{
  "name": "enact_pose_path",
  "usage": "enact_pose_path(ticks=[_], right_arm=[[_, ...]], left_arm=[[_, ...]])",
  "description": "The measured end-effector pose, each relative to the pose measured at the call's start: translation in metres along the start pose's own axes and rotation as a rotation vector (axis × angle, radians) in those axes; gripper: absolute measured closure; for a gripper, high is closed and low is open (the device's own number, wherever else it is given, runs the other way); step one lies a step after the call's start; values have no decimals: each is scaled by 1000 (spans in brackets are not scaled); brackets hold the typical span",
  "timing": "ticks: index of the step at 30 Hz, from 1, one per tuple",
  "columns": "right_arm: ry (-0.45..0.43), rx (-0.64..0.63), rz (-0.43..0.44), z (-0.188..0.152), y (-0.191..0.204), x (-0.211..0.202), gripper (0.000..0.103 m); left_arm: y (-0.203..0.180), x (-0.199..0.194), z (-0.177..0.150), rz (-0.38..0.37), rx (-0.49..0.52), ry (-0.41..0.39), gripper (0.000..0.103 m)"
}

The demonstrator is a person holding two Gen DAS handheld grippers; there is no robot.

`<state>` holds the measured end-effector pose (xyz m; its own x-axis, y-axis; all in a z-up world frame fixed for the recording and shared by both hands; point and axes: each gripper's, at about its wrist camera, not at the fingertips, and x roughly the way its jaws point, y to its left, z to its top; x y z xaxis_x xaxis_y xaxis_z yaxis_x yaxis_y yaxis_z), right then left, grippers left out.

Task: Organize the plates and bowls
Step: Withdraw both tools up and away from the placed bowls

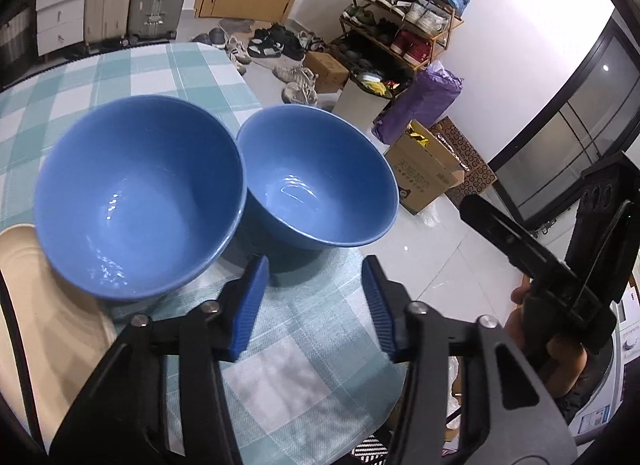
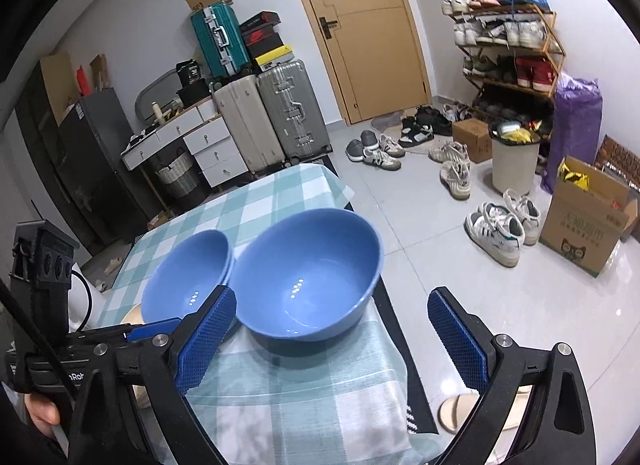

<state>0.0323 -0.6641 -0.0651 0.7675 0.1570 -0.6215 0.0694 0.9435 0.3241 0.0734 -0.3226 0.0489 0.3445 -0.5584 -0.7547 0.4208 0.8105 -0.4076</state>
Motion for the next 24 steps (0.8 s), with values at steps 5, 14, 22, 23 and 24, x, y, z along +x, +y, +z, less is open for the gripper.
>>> enact_pose_path(ticks=[5, 14, 22, 23, 24], right_arm=[[37, 12, -1, 2, -11, 22, 22], [120, 51, 7, 8, -26, 75, 44], [137, 46, -10, 18, -26, 105, 60], [136, 41, -17, 19, -24, 108, 60], [135, 35, -20, 20, -23, 111, 62]], left_arm=[[-5, 22, 6, 15, -12, 31, 61], [-6, 44, 22, 62, -16, 30, 61], [6, 57, 31, 76, -27, 39, 61], [6, 58, 32, 78, -25, 41, 61], [8, 60, 33, 80, -26, 42, 61]])
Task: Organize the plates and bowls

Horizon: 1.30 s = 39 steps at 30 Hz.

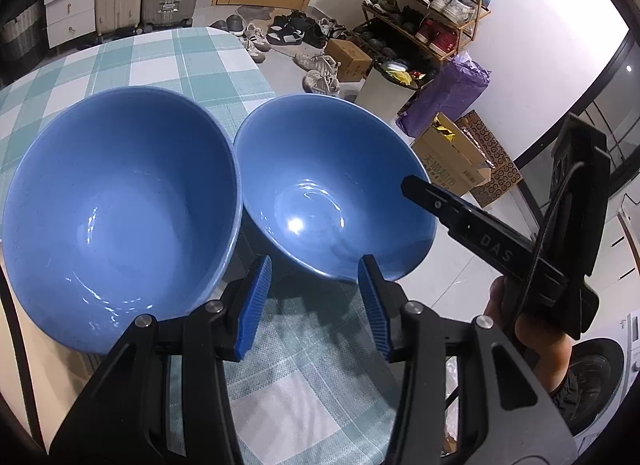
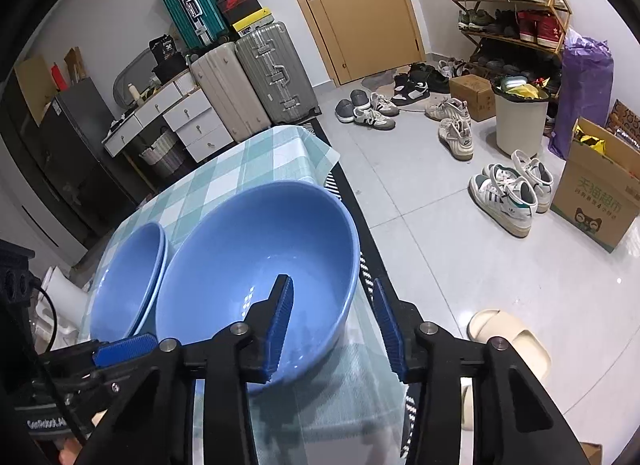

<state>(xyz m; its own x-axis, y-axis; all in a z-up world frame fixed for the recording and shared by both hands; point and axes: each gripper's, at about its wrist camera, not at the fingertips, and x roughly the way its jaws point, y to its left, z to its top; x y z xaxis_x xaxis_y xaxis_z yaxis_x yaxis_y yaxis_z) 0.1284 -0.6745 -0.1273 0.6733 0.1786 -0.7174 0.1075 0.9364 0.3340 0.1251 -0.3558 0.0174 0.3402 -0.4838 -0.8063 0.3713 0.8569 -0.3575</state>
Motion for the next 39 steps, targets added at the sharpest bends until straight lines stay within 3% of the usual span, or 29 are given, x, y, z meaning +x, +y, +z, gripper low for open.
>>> enact_pose_path(ticks=[3, 7, 12, 20, 33, 39], right_arm=[[-1, -7, -3, 2, 0, 3, 69], [-9, -11, -25, 2, 1, 3, 80], [-11, -7, -38, -1, -4, 1, 86], [-12, -16, -45, -3, -3, -2, 87], [1, -39, -42, -6, -1, -1, 87], [0, -45, -48, -8, 1, -2, 87]], left_arm=[[2, 3, 2, -1, 0, 0, 61], [3, 6, 1, 5, 16, -2, 71], [2, 6, 1, 16, 44, -9, 75], [-5, 2, -3, 24, 73, -15, 76], [10, 6, 3, 19, 5, -10, 76], [2, 10, 3, 45, 42, -23, 76]])
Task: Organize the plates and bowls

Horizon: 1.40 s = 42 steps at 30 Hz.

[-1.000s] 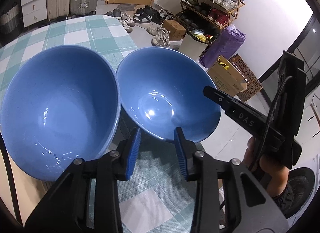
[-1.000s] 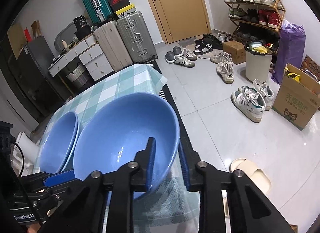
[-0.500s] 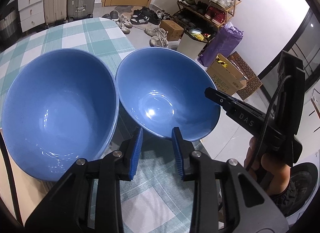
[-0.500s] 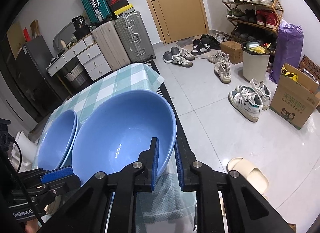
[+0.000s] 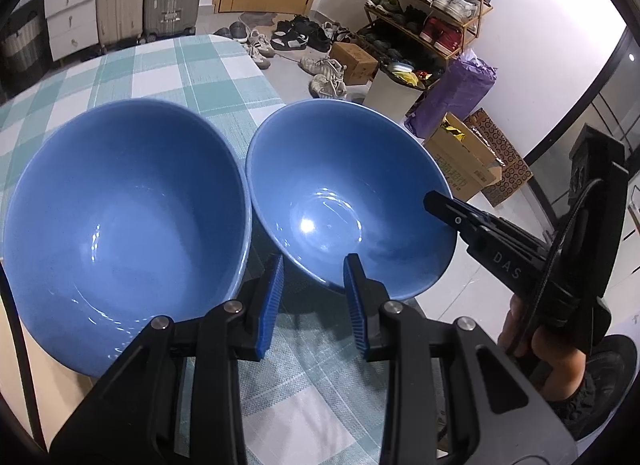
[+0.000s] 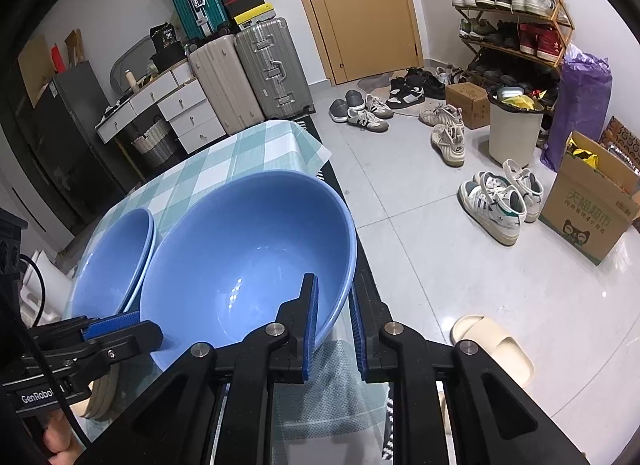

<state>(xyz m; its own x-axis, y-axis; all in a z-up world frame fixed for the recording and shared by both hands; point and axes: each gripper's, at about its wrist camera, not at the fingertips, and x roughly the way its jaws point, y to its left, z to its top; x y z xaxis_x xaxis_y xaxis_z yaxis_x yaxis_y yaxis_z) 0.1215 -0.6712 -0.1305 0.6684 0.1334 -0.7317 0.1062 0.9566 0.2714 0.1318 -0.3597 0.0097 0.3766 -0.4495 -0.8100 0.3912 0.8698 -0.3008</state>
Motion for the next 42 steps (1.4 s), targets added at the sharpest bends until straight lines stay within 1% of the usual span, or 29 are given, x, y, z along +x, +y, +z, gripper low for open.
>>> enact_pose_path(ticks=[6, 11, 15, 17, 23, 29, 38, 42], right_arm=[[-6, 3, -6, -4, 0, -5, 87], [-37, -7, -24, -6, 4, -21, 87], [-64, -15, -42, -9, 8, -38, 87], [-72, -7, -36, -9, 8, -46, 87], [-105, -22, -44, -9, 17, -69, 87], [-134, -30, -25, -8, 33, -93, 87], [-182, -87, -31, -5, 79, -122, 87], [-196, -112, -29, -4, 99, -131, 87]], left_arm=[[-5, -3, -1, -8, 17, -4, 76], [-11, -13, -2, -17, 45, -22, 76], [-19, -25, -4, -23, 75, -41, 76], [-23, -34, -5, -23, 90, -58, 76], [-28, -59, -9, -33, 107, -94, 76], [-25, -91, -16, -29, 117, -136, 76], [-13, -144, -26, -26, 123, -197, 76], [-1, -165, -30, -26, 114, -220, 76]])
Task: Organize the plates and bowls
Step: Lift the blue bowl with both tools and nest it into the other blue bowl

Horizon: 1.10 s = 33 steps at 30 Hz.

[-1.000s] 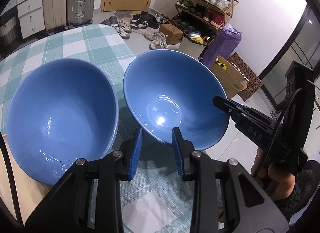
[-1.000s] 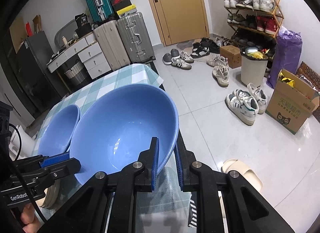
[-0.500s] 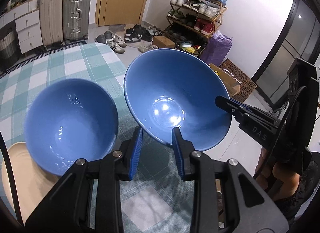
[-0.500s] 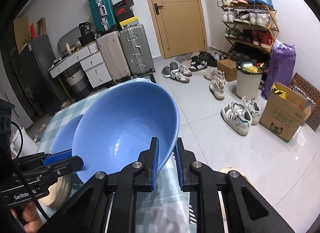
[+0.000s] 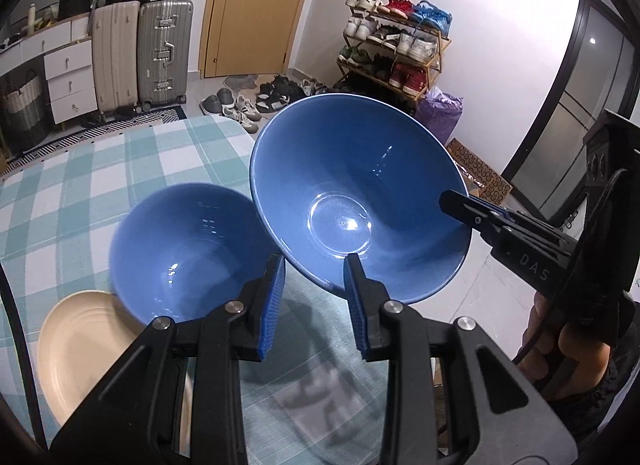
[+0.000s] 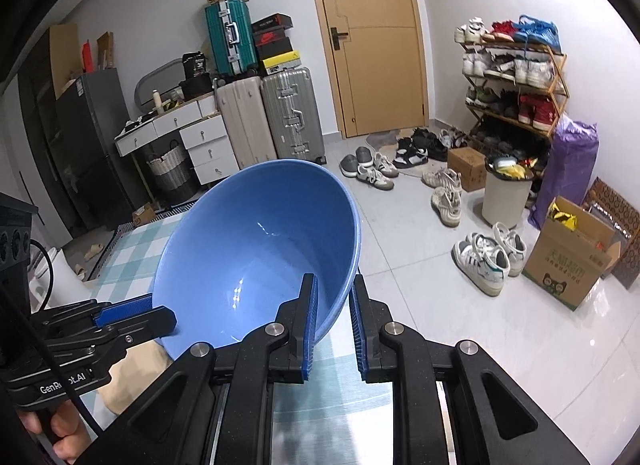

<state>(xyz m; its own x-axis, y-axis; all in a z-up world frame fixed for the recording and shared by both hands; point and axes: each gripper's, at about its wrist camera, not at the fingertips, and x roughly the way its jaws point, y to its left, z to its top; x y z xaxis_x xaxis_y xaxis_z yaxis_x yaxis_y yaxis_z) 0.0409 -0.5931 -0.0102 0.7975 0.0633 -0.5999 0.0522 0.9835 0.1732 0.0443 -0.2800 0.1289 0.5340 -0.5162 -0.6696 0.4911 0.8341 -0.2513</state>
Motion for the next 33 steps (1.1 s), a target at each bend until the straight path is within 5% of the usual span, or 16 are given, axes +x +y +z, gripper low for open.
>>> enact_pose_path(ticks=[17, 33], right_arm=[[-8, -68, 61, 7, 80, 4, 87], [65, -78, 103, 3, 120, 59, 86]], left_arm=[[63, -65, -7, 72, -34, -45, 76], [122, -44, -9, 136, -67, -9, 76]])
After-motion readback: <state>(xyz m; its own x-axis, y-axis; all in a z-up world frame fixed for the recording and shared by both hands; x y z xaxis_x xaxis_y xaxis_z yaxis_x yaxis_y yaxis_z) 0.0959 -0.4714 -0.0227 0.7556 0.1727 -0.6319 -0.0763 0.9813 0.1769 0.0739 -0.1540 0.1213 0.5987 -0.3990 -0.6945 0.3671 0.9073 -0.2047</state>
